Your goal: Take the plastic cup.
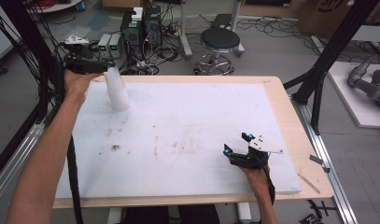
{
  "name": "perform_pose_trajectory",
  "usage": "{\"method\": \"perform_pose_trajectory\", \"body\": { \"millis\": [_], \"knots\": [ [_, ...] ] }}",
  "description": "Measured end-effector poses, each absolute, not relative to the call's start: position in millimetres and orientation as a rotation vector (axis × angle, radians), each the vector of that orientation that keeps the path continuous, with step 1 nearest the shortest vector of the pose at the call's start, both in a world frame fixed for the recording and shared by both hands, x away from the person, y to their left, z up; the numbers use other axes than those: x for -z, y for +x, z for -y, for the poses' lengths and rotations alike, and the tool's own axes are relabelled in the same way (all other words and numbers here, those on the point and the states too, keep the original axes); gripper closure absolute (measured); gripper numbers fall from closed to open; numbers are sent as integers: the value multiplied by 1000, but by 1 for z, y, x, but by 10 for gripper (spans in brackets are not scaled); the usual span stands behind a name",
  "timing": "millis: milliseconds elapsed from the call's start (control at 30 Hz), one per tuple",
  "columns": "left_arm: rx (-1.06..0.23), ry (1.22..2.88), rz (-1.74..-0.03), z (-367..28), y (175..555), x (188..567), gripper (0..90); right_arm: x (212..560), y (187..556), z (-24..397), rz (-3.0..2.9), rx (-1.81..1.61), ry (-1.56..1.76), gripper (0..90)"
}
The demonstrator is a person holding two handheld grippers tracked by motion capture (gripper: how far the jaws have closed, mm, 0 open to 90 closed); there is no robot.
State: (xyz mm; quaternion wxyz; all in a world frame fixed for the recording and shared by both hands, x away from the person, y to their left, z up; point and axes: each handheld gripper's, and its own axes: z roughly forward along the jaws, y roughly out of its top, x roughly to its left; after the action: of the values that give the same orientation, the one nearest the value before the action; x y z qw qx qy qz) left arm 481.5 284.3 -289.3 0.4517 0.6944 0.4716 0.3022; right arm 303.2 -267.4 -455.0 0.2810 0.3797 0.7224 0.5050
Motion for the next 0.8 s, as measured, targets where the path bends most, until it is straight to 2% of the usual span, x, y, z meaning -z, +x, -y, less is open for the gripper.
{"method": "perform_pose_trajectory", "body": {
  "millis": [800],
  "knots": [
    [-606,1919,-1308,-265,517,319,153,455,304,268,-1939,-1363,1036,145]
  ]
}}
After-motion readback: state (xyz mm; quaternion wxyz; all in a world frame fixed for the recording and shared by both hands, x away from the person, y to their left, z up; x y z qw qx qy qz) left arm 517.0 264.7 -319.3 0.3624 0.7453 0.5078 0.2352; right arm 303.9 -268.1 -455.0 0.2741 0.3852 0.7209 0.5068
